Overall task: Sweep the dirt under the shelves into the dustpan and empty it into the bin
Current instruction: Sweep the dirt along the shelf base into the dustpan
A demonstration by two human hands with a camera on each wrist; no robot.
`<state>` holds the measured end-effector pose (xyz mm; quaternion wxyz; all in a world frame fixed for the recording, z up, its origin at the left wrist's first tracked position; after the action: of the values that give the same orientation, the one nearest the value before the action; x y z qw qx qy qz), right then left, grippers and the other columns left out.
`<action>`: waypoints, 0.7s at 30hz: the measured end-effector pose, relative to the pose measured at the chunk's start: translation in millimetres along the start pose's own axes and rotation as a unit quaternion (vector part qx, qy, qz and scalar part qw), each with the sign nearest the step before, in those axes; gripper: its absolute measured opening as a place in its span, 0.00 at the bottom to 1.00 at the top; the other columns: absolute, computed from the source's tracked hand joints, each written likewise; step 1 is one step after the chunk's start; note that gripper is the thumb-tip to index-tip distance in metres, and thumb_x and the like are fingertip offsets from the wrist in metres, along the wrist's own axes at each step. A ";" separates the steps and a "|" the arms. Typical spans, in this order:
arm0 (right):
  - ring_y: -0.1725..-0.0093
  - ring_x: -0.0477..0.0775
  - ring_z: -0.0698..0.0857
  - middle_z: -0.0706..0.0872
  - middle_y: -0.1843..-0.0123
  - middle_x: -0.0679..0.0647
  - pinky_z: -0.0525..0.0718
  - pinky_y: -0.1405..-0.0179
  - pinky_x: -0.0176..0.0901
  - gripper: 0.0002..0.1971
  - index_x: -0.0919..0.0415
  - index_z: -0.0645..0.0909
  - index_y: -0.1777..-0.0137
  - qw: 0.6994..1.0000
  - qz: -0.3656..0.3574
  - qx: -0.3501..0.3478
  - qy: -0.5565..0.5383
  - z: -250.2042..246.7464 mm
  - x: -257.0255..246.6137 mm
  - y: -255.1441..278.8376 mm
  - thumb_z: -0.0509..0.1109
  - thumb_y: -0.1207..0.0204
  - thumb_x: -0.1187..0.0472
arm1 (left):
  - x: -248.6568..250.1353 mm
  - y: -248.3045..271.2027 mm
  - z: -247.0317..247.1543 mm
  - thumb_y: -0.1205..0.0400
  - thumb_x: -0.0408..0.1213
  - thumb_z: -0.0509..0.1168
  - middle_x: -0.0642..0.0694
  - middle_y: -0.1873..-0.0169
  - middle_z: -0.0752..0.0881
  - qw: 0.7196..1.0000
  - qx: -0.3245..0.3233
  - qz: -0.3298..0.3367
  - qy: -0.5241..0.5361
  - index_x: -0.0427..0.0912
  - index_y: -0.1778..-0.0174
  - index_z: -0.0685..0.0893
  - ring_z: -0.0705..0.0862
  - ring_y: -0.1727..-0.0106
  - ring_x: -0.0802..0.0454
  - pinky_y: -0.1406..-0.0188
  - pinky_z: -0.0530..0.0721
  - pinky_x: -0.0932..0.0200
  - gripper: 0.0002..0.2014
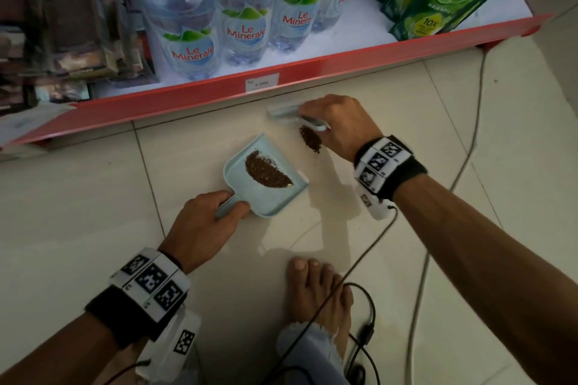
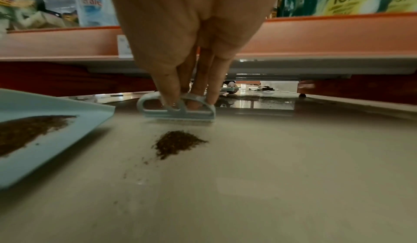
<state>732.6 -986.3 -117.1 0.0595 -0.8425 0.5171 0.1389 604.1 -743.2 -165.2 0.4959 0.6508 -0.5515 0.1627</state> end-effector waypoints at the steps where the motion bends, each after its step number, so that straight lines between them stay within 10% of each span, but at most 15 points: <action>1: 0.49 0.63 0.90 0.92 0.45 0.60 0.88 0.46 0.56 0.17 0.58 0.88 0.39 1.000 -0.018 -0.008 -0.006 -6.1 3.7 7.1 0.72 0.25 0.71 | -0.7 -0.1 -0.4 0.18 0.49 0.67 0.54 0.78 0.78 1.000 0.001 -0.001 0.002 0.33 0.61 0.86 0.74 0.76 0.60 0.70 0.74 0.58 0.19; 6: 0.65 0.62 0.85 0.88 0.63 0.55 0.82 0.62 0.52 0.08 0.55 0.86 0.51 0.999 -0.019 0.013 0.031 -37.6 31.8 30.0 0.66 0.17 0.55 | -5.3 -1.5 0.2 0.18 0.49 0.66 0.57 0.81 0.76 1.000 0.001 -0.007 0.013 0.32 0.61 0.85 0.73 0.78 0.61 0.70 0.73 0.58 0.20; 13: 0.51 0.72 0.86 0.91 0.51 0.67 0.84 0.46 0.57 0.17 0.55 0.86 0.37 0.971 0.210 0.077 0.079 -14.4 40.5 -6.7 0.61 0.21 0.65 | 2.3 -5.7 1.5 0.23 0.55 0.65 0.55 0.80 0.77 1.000 -0.014 -0.001 0.017 0.35 0.62 0.85 0.74 0.77 0.59 0.70 0.74 0.57 0.22; 18: 0.43 0.62 0.88 0.89 0.38 0.59 0.84 0.39 0.50 0.23 0.53 0.83 0.30 0.998 0.051 0.006 0.026 0.0 6.8 -16.0 0.61 0.20 0.71 | 0.0 -4.2 -5.4 0.20 0.52 0.67 0.53 0.79 0.77 1.000 0.002 0.005 0.012 0.35 0.62 0.85 0.74 0.77 0.59 0.70 0.74 0.58 0.20; 21: 0.52 0.64 0.90 0.92 0.47 0.61 0.87 0.48 0.52 0.13 0.59 0.88 0.40 0.999 -0.032 -0.002 0.000 -21.8 8.4 -2.2 0.65 0.19 0.67 | -5.1 -1.2 -9.3 0.18 0.49 0.67 0.56 0.81 0.76 1.000 0.009 0.001 0.021 0.33 0.62 0.85 0.73 0.77 0.61 0.70 0.73 0.58 0.19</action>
<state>741.9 -997.9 -98.9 0.0626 -0.8586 0.4897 0.1379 606.5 -732.8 -165.4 0.5009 0.6515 -0.5402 0.1815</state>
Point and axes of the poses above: each hand's wrist, its own y-axis away from the middle knuckle, its own z-axis out of the palm, x = y × z, the point moved 2 cm from there along -y, towards the middle knuckle
